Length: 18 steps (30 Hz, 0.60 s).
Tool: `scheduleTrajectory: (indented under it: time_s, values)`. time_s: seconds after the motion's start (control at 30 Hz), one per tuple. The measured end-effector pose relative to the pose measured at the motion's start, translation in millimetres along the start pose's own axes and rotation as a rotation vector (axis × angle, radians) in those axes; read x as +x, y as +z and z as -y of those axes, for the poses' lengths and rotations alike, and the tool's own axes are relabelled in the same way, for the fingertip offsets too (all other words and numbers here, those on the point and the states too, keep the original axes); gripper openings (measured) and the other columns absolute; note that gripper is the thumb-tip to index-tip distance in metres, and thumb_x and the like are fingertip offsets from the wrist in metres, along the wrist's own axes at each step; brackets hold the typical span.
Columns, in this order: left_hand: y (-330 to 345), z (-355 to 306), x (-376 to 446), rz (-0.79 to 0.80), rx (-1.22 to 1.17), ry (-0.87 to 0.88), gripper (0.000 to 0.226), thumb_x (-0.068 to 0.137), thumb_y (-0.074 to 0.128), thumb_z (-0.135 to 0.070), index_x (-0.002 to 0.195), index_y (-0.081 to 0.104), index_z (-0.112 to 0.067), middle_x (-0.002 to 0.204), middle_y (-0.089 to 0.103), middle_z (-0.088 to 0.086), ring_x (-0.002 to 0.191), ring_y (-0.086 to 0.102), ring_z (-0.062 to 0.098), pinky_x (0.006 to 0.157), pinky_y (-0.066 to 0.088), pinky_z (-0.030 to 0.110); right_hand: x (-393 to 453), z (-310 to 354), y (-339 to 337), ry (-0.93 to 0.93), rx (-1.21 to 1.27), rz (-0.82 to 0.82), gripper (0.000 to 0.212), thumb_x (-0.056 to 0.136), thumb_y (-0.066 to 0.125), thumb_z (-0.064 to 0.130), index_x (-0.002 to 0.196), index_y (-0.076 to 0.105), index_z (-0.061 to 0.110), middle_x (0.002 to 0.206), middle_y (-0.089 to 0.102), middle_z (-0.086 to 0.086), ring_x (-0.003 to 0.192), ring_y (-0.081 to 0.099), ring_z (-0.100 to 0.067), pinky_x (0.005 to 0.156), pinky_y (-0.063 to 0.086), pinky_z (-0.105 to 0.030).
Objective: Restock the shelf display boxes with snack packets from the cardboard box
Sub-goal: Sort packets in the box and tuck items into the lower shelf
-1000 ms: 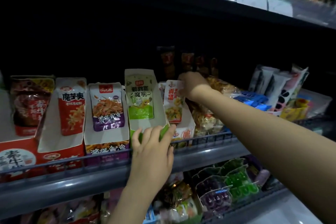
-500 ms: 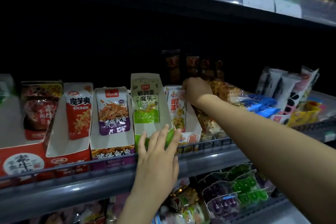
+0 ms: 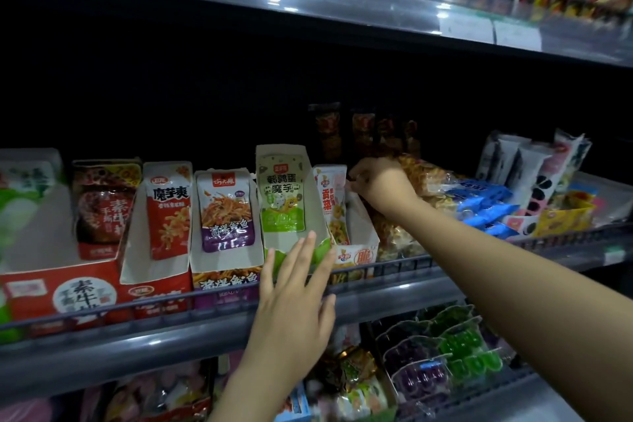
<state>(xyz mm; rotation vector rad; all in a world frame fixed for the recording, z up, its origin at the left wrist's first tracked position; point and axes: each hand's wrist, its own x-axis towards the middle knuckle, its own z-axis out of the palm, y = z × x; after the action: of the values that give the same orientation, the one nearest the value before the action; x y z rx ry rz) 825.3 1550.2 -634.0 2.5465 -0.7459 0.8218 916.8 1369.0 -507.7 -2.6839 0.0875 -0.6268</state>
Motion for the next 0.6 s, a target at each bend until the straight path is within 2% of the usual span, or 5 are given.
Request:
scheduleTrajectory:
  time_s: [0.07,0.13,0.3,0.47,0.6]
  values:
    - [-8.8,-0.4,-7.5,-0.011,-0.017,0.011,0.055,0.087,0.034,-0.04,0.142,0.032,-0.029,0.15,0.033,-0.001,0.136,0.021,0.011,0.113,0.001,0.039,-21.8,0.9,-3.9,-0.065,0.07,-0.062,0.026,0.084,0.068,0.024,0.106,0.068,0.011,0.1,0.068,-0.004,0.089,0.06,-0.014,0.062,0.031,-0.01]
    - [-18.1,-1.3,-18.2,-0.03,-0.043,0.023,0.051,0.088,0.035,-0.038,0.137,0.041,-0.027,0.145,0.041,-0.001,0.133,0.028,0.012,0.112,0.006,0.039,-47.7,4.1,-7.8,-0.09,0.127,-0.095,0.023,0.083,0.07,0.027,0.102,0.069,0.014,0.086,0.064,0.004,0.081,0.058,-0.007,0.062,0.034,-0.011]
    - [-32.4,0.9,-61.5,-0.091,-0.152,0.018,0.039,0.089,0.04,-0.031,0.121,0.058,-0.02,0.121,0.056,-0.002,0.114,0.043,0.014,0.104,0.02,0.032,-119.1,12.7,-2.7,-0.083,0.376,-0.021,0.017,0.078,0.075,0.025,0.093,0.07,0.018,0.077,0.064,0.009,0.071,0.058,-0.002,0.062,0.044,-0.005]
    - [-27.3,12.8,-121.0,0.115,-0.167,-0.152,0.043,0.089,0.033,-0.04,0.122,0.058,-0.025,0.118,0.054,-0.009,0.114,0.045,0.012,0.098,0.022,0.025,-196.3,17.3,35.4,0.039,0.629,0.06,0.01,0.078,0.075,0.021,0.086,0.07,0.017,0.078,0.067,0.002,0.069,0.058,-0.003,0.063,0.044,-0.006]
    - [-14.4,17.3,-163.2,0.255,-0.207,-0.286,0.036,0.095,0.039,-0.032,0.128,0.054,-0.024,0.123,0.051,-0.006,0.116,0.046,0.016,0.094,0.021,0.023,-256.6,14.8,89.6,0.183,0.737,0.161,0.005,0.08,0.073,0.019,0.083,0.069,0.016,0.07,0.064,0.006,0.064,0.057,0.002,0.064,0.045,-0.013]
